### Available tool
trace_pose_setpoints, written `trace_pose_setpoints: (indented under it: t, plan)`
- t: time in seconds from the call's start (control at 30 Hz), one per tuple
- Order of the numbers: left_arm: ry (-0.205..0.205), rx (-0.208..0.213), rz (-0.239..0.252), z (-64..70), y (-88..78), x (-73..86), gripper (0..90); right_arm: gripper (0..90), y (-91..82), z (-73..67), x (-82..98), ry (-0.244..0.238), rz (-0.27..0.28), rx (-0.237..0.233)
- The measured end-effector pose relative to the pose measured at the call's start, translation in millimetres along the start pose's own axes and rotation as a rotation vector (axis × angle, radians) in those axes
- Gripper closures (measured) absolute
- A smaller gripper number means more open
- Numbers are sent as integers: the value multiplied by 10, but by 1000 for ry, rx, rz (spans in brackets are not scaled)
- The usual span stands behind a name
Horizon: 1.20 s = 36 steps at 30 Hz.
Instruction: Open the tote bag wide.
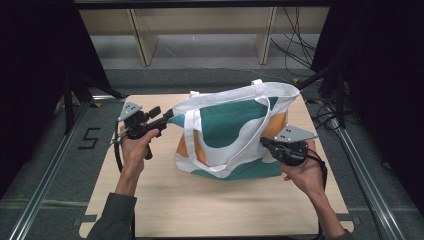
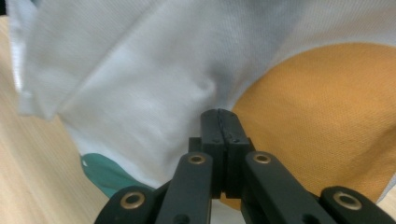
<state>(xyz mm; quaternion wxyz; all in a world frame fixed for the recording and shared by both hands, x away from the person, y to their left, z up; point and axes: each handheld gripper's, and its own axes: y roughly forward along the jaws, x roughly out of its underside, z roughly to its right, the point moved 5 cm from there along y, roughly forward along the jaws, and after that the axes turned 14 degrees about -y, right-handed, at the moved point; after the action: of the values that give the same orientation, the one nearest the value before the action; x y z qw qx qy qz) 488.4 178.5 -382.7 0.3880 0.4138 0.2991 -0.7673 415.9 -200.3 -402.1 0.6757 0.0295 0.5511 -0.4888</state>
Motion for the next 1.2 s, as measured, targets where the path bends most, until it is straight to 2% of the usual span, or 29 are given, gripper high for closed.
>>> trace_pose_setpoints:
  t: [0.07, 0.13, 0.2, 0.23, 0.27, 0.3, 0.33, 0.4, 0.43, 0.5, 0.57, 0.6, 0.63, 0.67, 0.7, 0.73, 0.77, 0.8, 0.87, 0.93, 0.97, 1.0, 1.03, 1.07, 1.1, 1.2]
  plan:
    - [7, 7, 21, 25, -76, -56, 354, 900, -62, -22, -30, 6, 15, -17]
    - [13, -27, -3, 92, -148, -48, 358, 900, -92, -48, -57, 8, 26, -38]
    - [15, -18, -47, 168, -166, 24, 369, 900, -87, -71, -65, 17, 24, -47]
    - [13, 1, -59, 202, -169, 58, 366, 900, -81, -81, -62, 13, 19, -47]
    - [47, 56, -82, 259, -162, 114, 361, 899, -77, -83, -60, 3, 21, -46]
    - [27, 78, -123, 328, -168, 195, 355, 894, -80, -90, -56, 0, 24, -50]
    - [-14, 83, -153, 385, -179, 257, 342, 890, -93, -96, -50, 1, 19, -62]
    - [-59, 135, -186, 489, -182, 355, 331, 873, -108, -84, -45, 3, 31, -52]
    - [-66, 150, -198, 539, -176, 400, 332, 863, -131, -85, -40, 11, 29, -65]
    - [-49, 165, -226, 639, -157, 487, 332, 841, -161, -85, -28, 24, 37, -55]
    - [-77, 234, -278, 766, -143, 565, 297, 818, -204, -85, -12, 24, 37, -61]
    - [-80, 244, -282, 807, -146, 581, 301, 812, -219, -84, -4, 31, 42, -56]
    - [-61, 244, -286, 851, -144, 601, 302, 807, -235, -79, 4, 30, 43, -58]
    - [-18, 242, -299, 910, -125, 640, 307, 802, -256, -78, 15, 33, 43, -64]
    - [-17, 255, -317, 962, -105, 684, 317, 795, -279, -58, 32, 34, 50, -50]
    - [-9, 258, -325, 1005, -77, 728, 318, 789, -299, -55, 43, 46, 49, -60]
    - [31, 249, -328, 1032, -40, 763, 336, 788, -320, -52, 50, 63, 48, -51]
    - [47, 234, -330, 1044, -22, 783, 370, 787, -319, -39, 52, 59, 59, -56]
    - [129, 176, -323, 1062, 56, 852, 442, 782, -333, -27, 62, 57, 53, -48]
    - [141, 156, -309, 1057, 111, 908, 594, 782, -343, -26, 69, 73, 55, -33]
    - [146, 155, -303, 1057, 135, 936, 647, 782, -349, -28, 76, 75, 46, -59]
    - [171, 147, -295, 1057, 149, 961, 724, 782, -342, -19, 76, 67, 57, -51]
    - [179, 140, -274, 1067, 163, 985, 773, 782, -344, 0, 81, 54, 59, -31]
    - [205, 126, -273, 1076, 161, 1015, 807, 782, -350, -27, 85, 91, 45, -39]
    - [227, 124, -274, 1083, 153, 1032, 824, 782, -343, 7, 88, 62, 55, -34]
    - [284, 130, -281, 1102, 105, 1120, 835, 746, -359, 9, 70, 89, 76, -41]
